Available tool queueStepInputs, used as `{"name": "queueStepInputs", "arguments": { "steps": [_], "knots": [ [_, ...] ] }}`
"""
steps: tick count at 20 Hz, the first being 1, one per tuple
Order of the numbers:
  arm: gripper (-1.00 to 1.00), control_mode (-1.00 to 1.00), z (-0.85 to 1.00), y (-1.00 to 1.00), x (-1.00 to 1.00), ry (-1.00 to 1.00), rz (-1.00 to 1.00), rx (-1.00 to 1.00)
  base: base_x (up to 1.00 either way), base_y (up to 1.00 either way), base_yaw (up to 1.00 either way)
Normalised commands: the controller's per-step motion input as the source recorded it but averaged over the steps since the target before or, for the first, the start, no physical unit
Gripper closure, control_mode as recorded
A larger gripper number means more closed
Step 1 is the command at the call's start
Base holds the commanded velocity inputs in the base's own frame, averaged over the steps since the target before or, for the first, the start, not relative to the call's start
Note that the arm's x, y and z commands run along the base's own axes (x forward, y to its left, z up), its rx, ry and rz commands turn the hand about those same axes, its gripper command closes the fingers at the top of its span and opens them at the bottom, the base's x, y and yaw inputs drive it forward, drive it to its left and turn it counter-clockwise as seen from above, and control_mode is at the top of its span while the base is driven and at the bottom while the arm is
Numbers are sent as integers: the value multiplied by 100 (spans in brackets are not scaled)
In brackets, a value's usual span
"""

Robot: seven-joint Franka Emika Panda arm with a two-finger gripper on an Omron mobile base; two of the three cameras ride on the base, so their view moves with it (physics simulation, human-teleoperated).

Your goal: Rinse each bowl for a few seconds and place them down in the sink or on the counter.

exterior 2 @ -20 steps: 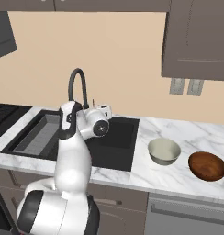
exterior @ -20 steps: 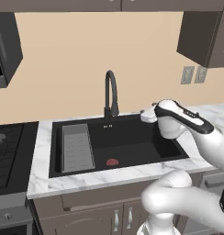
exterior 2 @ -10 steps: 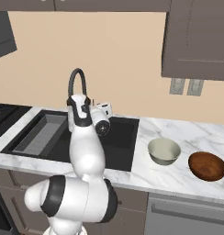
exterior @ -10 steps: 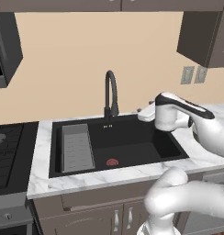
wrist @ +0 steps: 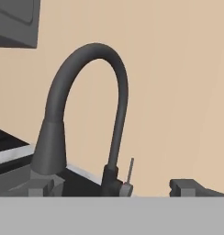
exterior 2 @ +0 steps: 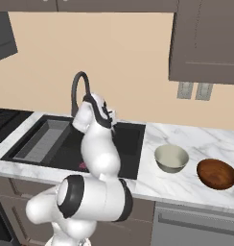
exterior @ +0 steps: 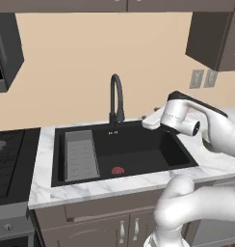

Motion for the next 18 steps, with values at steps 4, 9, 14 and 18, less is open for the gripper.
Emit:
{"name": "queueStepInputs", "arguments": {
  "steps": [4,9,14,18],
  "knots": [
    [-100,-100,-17,0,8,0,1,0,0,0,0],
    [-100,-100,-16,0,3,0,2,0,0,0,0],
    [-100,-100,-11,2,7,0,2,0,0,0,0],
    [-100,-100,-2,6,19,1,0,0,0,0,0]
  ]
}}
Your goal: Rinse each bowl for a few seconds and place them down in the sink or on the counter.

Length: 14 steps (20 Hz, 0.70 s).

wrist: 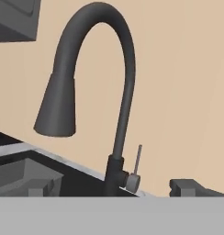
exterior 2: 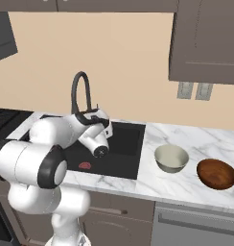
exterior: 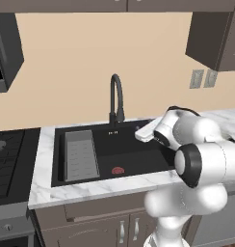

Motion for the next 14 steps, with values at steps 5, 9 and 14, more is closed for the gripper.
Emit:
{"name": "queueStepInputs", "arguments": {
  "steps": [5,9,14],
  "knots": [
    [-100,-100,0,0,25,2,0,0,0,0,0],
    [-100,-100,0,0,27,2,0,0,0,0,0],
    [-100,-100,0,0,27,1,0,0,0,0,0]
  ]
}}
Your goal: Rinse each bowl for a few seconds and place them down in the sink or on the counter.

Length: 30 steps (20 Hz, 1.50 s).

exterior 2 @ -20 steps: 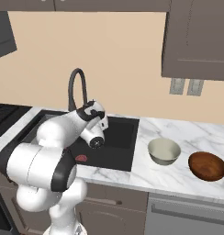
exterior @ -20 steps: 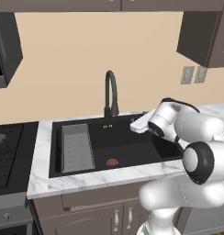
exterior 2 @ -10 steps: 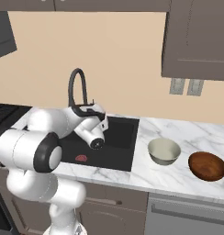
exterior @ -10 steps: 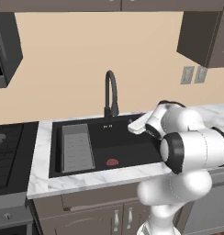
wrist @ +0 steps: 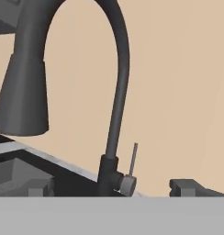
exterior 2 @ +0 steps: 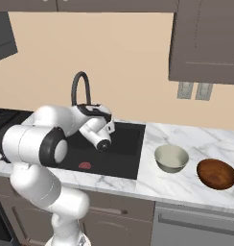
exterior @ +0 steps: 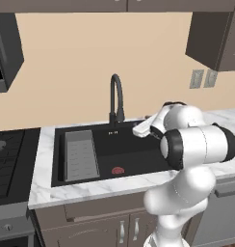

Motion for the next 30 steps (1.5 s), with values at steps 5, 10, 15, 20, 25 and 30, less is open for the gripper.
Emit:
{"name": "queueStepInputs", "arguments": {
  "steps": [5,10,15,20,25,30],
  "knots": [
    [-100,-100,0,1,26,2,0,0,0,0,0],
    [-100,-100,-1,0,20,2,2,4,0,0,0],
    [-100,-100,-10,10,25,5,3,6,0,0,0],
    [-100,-100,-9,8,22,5,3,7,0,0,0],
    [-100,-100,-2,2,26,2,4,5,0,0,0],
    [-100,-100,0,0,28,0,4,2,0,0,0]
  ]
}}
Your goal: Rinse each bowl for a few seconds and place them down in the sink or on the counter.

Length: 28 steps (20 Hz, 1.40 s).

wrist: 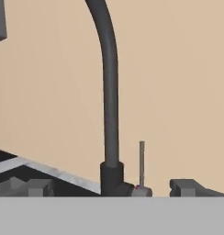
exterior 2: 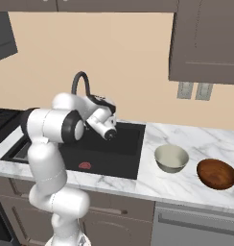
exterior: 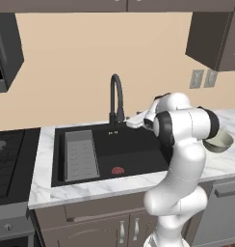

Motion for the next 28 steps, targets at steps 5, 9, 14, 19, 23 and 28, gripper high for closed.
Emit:
{"name": "queueStepInputs", "arguments": {
  "steps": [5,9,14,19,23,28],
  "knots": [
    [-100,-100,-2,0,29,0,3,2,0,0,0],
    [-100,-100,-6,1,31,0,2,2,0,0,0],
    [-100,-100,-6,4,30,0,2,3,0,0,0],
    [-100,-100,-9,7,24,1,1,4,0,0,0],
    [-100,-100,-8,5,26,1,1,3,0,0,0],
    [-100,-100,-7,5,28,0,1,2,0,0,0]
  ]
}}
